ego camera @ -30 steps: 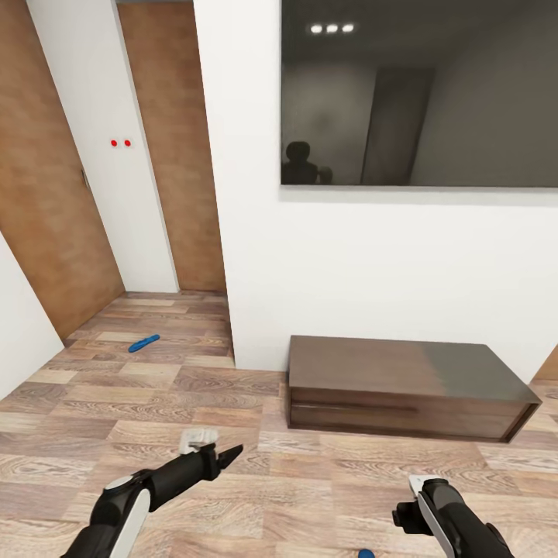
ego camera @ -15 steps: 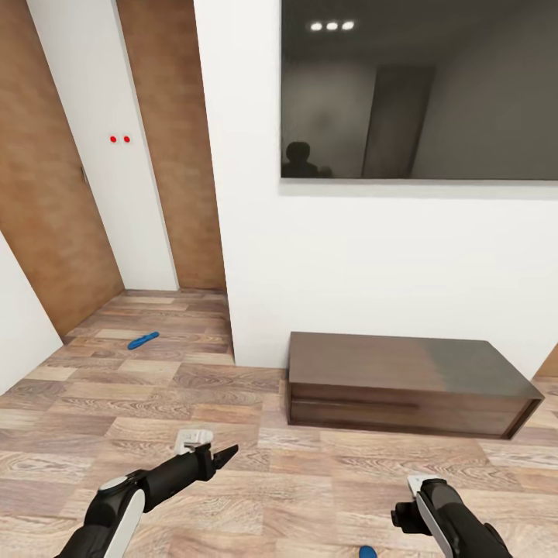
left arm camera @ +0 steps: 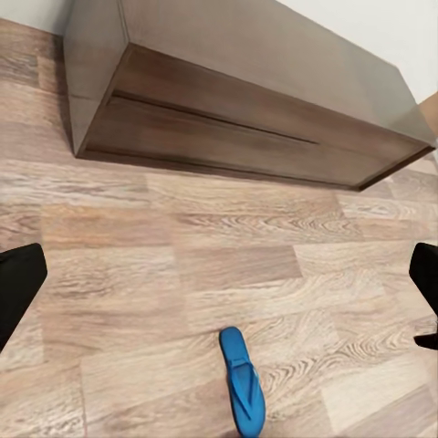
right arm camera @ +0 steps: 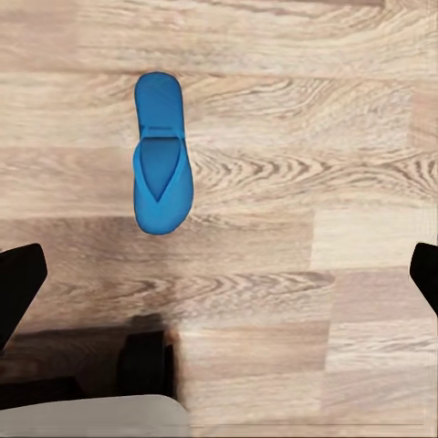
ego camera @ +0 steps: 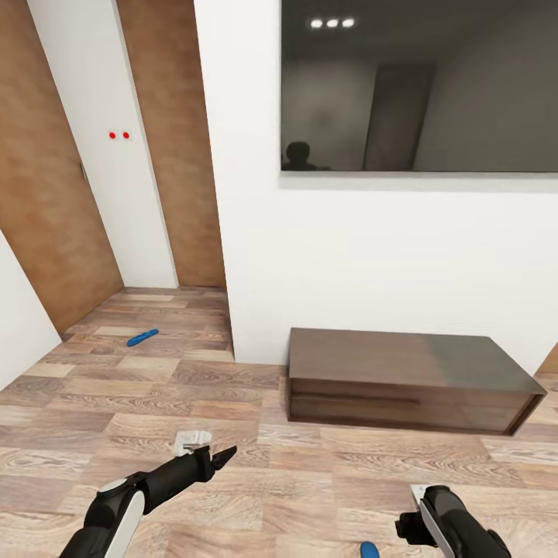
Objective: In the bedroom, move the book from the bed onto either nightstand, and place the two sandals side by side next to the bed.
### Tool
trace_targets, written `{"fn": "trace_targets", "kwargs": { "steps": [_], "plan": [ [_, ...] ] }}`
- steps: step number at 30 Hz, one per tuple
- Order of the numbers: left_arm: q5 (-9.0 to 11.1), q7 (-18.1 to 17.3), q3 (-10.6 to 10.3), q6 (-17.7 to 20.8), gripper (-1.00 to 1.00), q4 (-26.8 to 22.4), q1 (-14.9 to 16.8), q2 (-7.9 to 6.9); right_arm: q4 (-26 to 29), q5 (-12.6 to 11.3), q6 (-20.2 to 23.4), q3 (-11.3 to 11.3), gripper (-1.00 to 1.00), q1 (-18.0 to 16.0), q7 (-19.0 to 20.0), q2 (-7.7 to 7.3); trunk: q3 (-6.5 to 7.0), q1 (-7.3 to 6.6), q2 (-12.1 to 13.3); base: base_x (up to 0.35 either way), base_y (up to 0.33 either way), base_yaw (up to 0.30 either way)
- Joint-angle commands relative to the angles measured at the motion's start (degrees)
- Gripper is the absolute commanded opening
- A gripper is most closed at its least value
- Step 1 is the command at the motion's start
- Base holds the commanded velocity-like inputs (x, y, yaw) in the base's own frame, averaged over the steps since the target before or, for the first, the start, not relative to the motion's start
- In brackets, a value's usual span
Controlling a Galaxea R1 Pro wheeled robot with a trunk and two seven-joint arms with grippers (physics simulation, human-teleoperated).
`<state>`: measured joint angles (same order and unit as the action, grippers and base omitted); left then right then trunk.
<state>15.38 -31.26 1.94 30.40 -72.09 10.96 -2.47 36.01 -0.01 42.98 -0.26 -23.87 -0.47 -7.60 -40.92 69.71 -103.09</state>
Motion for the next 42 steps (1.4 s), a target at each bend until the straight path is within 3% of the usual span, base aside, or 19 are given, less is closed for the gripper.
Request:
{"fn": "trace_targets", "kwargs": {
  "steps": [1,3,8,19,35,42],
  "plan": [
    [0.41,-0.11,0.05,0.45,1.00,-0.03,0.03,0.01,-0.72,-0.02,0.25,-0.02,1.00,-0.01,-0.03,-0.01,-0.24,0.22,-0.44,0.000,0.000,0.000],
    [0.43,-0.18,-0.03,0.47,1.00,-0.03,0.03,0.05,-4.54,-0.06,0.20,-0.07,1.00,0.03,0.01,-0.03,-0.60,0.66,-1.24,0.000,0.000,0.000],
    [0.38,-0.20,0.03,0.51,1.00,-0.06,0.03,-0.02,-6.82,-0.05,0.24,-0.13,1.00,0.05,0.04,-0.05,-1.49,1.76,-3.25,0.000,0.000,0.000],
    [0.38,-0.21,0.01,0.53,1.00,-0.07,0.03,0.03,-6.42,0.44,0.03,-0.19,1.00,0.05,0.02,-0.02,-3.47,4.17,-7.66,0.000,0.000,0.000],
    [0.52,-0.21,-0.11,0.62,1.00,-0.05,0.03,0.12,3.13,0.26,0.18,0.24,1.00,0.05,0.11,0.08,-6.34,7.69,-14.08,0.000,0.000,0.000],
    [0.51,-0.21,-0.26,0.62,1.00,-0.02,0.03,0.26,3.88,0.26,-0.26,0.34,1.00,0.05,0.16,0.12,-7.60,9.22,-16.89,0.000,0.000,0.000]
  ]
}}
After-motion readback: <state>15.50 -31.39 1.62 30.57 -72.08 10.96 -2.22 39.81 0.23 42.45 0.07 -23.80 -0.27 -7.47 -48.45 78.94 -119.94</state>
